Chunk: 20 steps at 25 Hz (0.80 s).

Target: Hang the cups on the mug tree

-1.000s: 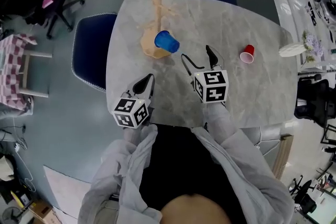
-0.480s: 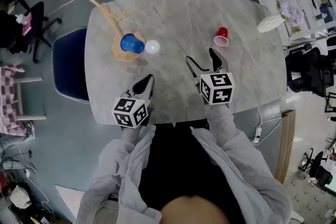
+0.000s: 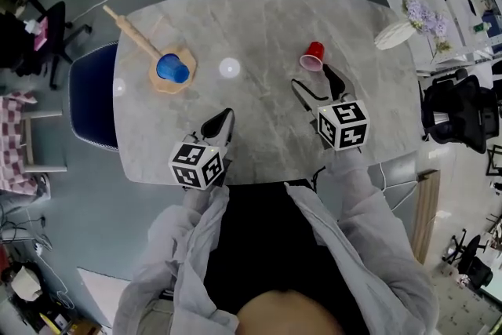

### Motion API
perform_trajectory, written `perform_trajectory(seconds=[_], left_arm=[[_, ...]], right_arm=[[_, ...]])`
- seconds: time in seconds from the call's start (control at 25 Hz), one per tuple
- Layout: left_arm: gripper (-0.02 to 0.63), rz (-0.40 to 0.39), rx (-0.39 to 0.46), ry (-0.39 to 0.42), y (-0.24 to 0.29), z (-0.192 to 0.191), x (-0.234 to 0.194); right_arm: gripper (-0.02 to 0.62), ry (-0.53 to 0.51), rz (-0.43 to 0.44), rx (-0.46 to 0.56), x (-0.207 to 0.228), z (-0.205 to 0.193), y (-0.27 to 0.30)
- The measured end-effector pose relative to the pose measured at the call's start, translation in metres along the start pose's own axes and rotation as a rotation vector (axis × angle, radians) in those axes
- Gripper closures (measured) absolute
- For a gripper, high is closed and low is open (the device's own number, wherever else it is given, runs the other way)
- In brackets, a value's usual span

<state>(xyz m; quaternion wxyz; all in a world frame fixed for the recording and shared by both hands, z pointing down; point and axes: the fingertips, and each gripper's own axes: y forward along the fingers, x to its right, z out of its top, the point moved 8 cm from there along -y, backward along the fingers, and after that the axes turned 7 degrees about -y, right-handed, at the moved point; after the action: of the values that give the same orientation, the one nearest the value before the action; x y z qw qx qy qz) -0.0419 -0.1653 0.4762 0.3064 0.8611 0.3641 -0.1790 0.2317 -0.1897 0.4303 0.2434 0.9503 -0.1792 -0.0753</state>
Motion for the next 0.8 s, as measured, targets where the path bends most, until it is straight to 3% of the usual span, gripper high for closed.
perform_trajectory(seconds=[0.28, 0.56, 0.8], left_arm=[[0.607, 0.008, 0.012, 0.016, 0.022, 0.004, 0.026], [0.607, 0.050, 0.024, -0.012, 0.046, -0.005, 0.044], [0.607, 0.105, 0.050, -0.049, 0.065, -0.014, 0.053]], right_arm=[[0.215, -0.171, 0.162, 0.013, 0.052, 0.012, -0.015], [0.215, -0.521, 0.343, -0.067, 0.090, 0.018, -0.011], [0.219, -0.766, 0.570, -0.143, 0.112, 0.007, 0.012]])
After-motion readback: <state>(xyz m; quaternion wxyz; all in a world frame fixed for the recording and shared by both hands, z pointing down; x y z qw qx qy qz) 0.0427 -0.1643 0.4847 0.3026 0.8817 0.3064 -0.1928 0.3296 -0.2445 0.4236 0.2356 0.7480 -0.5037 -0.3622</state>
